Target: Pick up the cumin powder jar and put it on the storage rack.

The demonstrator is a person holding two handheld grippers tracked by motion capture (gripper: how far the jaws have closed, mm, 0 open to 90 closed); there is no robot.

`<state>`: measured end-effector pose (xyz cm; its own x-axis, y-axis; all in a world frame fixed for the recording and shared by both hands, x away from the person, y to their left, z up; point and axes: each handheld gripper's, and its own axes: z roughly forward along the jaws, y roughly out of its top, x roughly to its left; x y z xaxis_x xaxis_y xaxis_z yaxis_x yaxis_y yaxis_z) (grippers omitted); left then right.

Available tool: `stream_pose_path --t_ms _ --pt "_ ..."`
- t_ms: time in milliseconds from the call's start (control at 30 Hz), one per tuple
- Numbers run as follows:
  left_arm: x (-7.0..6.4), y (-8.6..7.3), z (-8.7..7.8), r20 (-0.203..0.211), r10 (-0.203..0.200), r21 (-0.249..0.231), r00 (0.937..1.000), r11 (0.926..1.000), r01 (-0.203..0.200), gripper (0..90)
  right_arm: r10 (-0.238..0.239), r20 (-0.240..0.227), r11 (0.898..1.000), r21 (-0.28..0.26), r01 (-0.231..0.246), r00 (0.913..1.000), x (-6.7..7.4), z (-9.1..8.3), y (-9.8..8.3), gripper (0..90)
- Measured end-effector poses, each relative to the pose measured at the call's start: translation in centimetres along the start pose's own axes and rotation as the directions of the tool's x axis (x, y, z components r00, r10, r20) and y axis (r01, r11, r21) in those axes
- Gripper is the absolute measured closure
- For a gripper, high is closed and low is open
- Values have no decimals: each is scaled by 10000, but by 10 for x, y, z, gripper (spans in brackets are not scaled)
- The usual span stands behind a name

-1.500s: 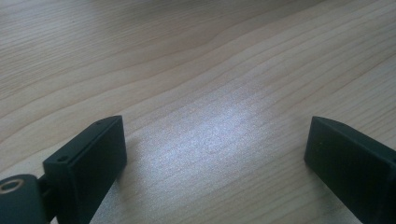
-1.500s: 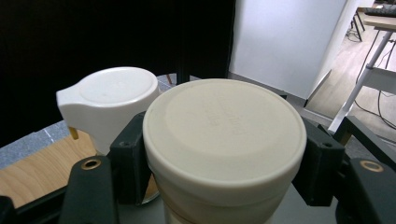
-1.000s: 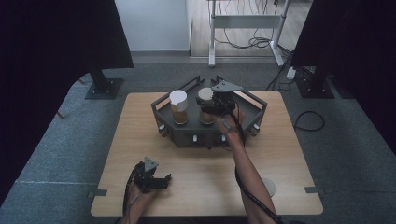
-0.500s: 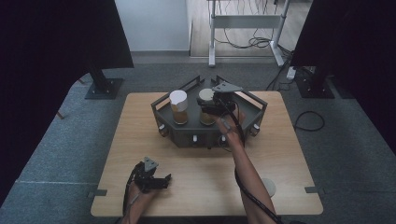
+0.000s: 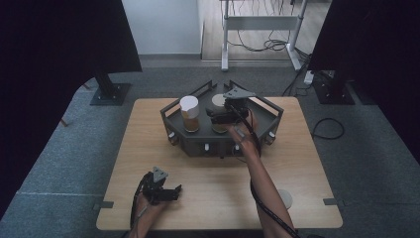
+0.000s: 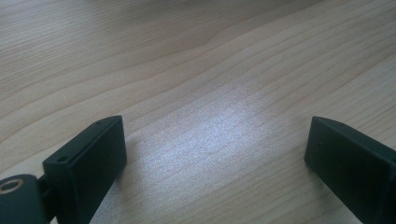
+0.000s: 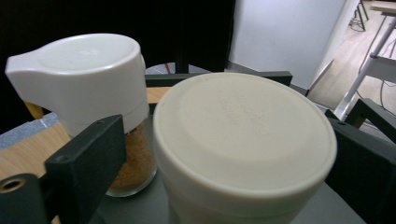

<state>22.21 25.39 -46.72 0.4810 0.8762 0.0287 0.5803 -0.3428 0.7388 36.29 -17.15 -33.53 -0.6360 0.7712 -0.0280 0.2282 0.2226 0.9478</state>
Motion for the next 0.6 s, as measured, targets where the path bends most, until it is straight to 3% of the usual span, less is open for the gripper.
stream_pose_path --t_ms 600 --pt "0 0 0 3 -6 -11 10000 10000 6 49 112 -293 9998 159 -107 9995 0 -9 6 0"
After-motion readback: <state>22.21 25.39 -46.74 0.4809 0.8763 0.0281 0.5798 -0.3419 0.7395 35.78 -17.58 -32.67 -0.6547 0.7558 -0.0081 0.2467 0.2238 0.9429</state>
